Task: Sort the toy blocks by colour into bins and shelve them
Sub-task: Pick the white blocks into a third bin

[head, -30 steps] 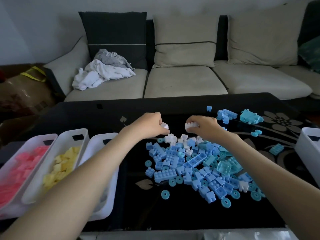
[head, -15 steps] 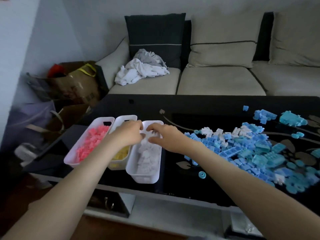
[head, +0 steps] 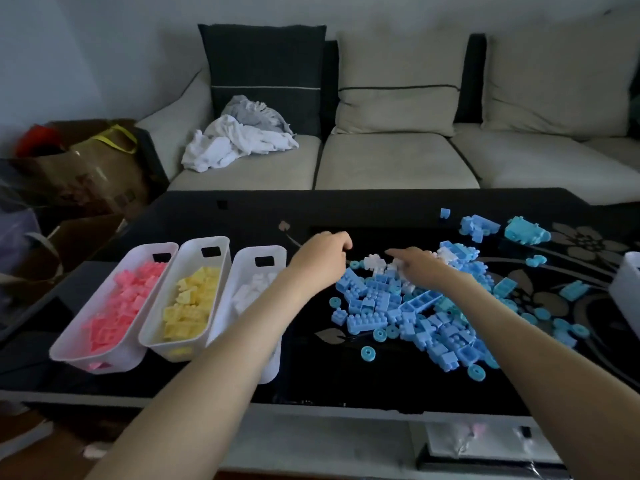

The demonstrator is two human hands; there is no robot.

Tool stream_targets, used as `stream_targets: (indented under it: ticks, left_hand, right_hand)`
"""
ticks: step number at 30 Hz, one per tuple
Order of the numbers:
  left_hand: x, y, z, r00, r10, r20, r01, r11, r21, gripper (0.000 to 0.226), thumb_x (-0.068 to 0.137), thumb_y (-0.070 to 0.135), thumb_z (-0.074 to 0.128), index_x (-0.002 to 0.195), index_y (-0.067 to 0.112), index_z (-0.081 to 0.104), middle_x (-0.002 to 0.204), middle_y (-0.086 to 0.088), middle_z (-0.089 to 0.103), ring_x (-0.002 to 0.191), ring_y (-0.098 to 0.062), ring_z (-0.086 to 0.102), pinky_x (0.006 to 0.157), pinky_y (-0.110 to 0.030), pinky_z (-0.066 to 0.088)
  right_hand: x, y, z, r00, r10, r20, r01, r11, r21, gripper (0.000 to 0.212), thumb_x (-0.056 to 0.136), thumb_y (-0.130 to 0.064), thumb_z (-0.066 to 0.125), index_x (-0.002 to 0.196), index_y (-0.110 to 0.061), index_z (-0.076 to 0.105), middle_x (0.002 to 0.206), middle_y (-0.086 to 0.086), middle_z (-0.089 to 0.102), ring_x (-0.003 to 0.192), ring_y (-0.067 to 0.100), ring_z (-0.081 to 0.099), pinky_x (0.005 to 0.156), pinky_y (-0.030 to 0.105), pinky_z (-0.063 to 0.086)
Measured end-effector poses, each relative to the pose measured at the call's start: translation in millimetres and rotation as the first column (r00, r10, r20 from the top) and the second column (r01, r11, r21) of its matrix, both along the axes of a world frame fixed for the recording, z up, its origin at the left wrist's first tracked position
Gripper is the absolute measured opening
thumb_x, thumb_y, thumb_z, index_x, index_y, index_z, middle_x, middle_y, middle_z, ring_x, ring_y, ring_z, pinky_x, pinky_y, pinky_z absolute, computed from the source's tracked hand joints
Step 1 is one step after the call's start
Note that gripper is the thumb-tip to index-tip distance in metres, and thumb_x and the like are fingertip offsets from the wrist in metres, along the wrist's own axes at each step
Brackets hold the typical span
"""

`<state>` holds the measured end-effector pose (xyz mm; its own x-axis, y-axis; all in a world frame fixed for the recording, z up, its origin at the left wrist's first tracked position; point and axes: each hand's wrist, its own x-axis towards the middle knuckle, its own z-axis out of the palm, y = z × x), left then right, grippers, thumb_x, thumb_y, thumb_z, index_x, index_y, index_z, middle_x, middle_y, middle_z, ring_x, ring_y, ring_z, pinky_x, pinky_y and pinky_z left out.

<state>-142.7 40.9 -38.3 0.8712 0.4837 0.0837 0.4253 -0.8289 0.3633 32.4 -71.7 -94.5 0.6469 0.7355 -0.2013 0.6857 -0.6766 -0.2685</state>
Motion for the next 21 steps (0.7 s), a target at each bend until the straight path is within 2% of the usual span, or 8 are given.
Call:
stream_targets:
  ticks: [2,7,10,13,15,17,19,21]
  left_hand:
    - [28.7,-1.9,-13.8,0.996,-0.038,-0.081,0.035,0.999,-0.04,0.042,0.098,0.008,0.041,0.136,0.024,0.046,0.131,-0.006,0.046,0.106,-0.021,0.053,0.08,-0.03,0.046]
    - [78.5,-1.1,-38.4,0.95,-0.125,-0.286,0.11,0.992,-0.068,0.061,0.095,0.011,0.044,0.147,0.035,0.026,0.148,-0.007,0.029,0.126,-0.033,0.04,0.1,-0.046,0.042]
    - [93.1,6.2,-45.3,0.898,-0.163,-0.408,0.158,0.986,-0.047,0.058,0.097,0.022,0.043,0.147,0.04,0.022,0.149,-0.007,0.026,0.132,-0.036,0.033,0.104,-0.049,0.037]
    - [101.5,11.0,-43.3,0.89,-0.217,-0.402,0.185,0.976,-0.118,0.049,0.097,0.018,0.042,0.144,0.031,0.033,0.137,-0.011,0.036,0.112,-0.031,0.049,0.09,-0.038,0.045]
    - [102.1,13.5,-39.1,0.906,-0.209,-0.369,0.169,0.976,-0.138,0.048,0.096,0.017,0.044,0.142,0.028,0.036,0.131,-0.009,0.039,0.104,-0.026,0.051,0.082,-0.033,0.043]
    - [101.0,17.4,-37.3,0.914,-0.192,-0.359,0.151,0.979,-0.141,0.045,0.094,0.019,0.051,0.137,0.026,0.04,0.129,-0.008,0.041,0.102,-0.023,0.051,0.08,-0.032,0.042]
    - [98.6,20.7,-37.7,0.917,-0.186,-0.353,0.14,0.978,-0.152,0.038,0.093,0.019,0.054,0.13,0.022,0.047,0.125,-0.008,0.046,0.096,-0.02,0.053,0.078,-0.032,0.044]
    - [96.0,23.4,-38.7,0.929,-0.187,-0.319,0.136,0.975,-0.175,0.031,0.094,0.017,0.055,0.125,0.02,0.051,0.123,-0.007,0.051,0.095,-0.019,0.056,0.077,-0.031,0.047]
  right_hand:
    - [5.4,0.5,-3.6,0.999,0.049,0.008,-0.049,0.999,-0.019,0.047,0.097,-0.015,0.034,0.136,-0.039,0.042,0.142,0.001,0.039,0.119,0.027,0.048,0.103,0.047,0.037]
    - [15.0,2.6,-1.7,0.993,0.112,0.031,-0.112,0.994,0.002,0.031,0.095,-0.025,0.045,0.124,-0.031,0.053,0.128,0.001,0.047,0.118,0.023,0.048,0.105,0.047,0.034]
    - [18.9,-1.0,0.4,0.983,0.184,0.018,-0.185,0.981,0.063,0.023,0.093,-0.025,0.05,0.116,-0.025,0.055,0.112,-0.001,0.049,0.104,0.018,0.05,0.091,0.035,0.039]
    - [21.2,-2.3,0.4,0.964,0.262,0.04,-0.264,0.961,0.084,0.017,0.092,-0.021,0.053,0.109,-0.025,0.053,0.1,-0.006,0.047,0.095,0.014,0.048,0.08,0.028,0.033]
    - [20.6,-1.7,0.0,0.953,0.293,0.081,-0.297,0.954,0.044,0.017,0.092,-0.023,0.053,0.107,-0.03,0.05,0.1,-0.007,0.047,0.099,0.015,0.049,0.085,0.032,0.035]
    - [18.5,-1.2,-0.6,0.934,0.327,0.147,-0.328,0.944,-0.014,0.022,0.093,-0.024,0.052,0.114,-0.03,0.05,0.108,-0.004,0.049,0.107,0.016,0.048,0.091,0.035,0.035]
    - [16.5,-1.8,-1.1,0.907,0.362,0.218,-0.361,0.932,-0.044,0.028,0.094,-0.025,0.051,0.122,-0.029,0.05,0.115,-0.003,0.051,0.11,0.015,0.049,0.093,0.034,0.034]
    - [16.0,-2.7,-1.0,0.893,0.366,0.262,-0.369,0.929,-0.038,0.026,0.094,-0.023,0.05,0.12,-0.026,0.052,0.115,-0.002,0.053,0.109,0.016,0.052,0.092,0.032,0.035]
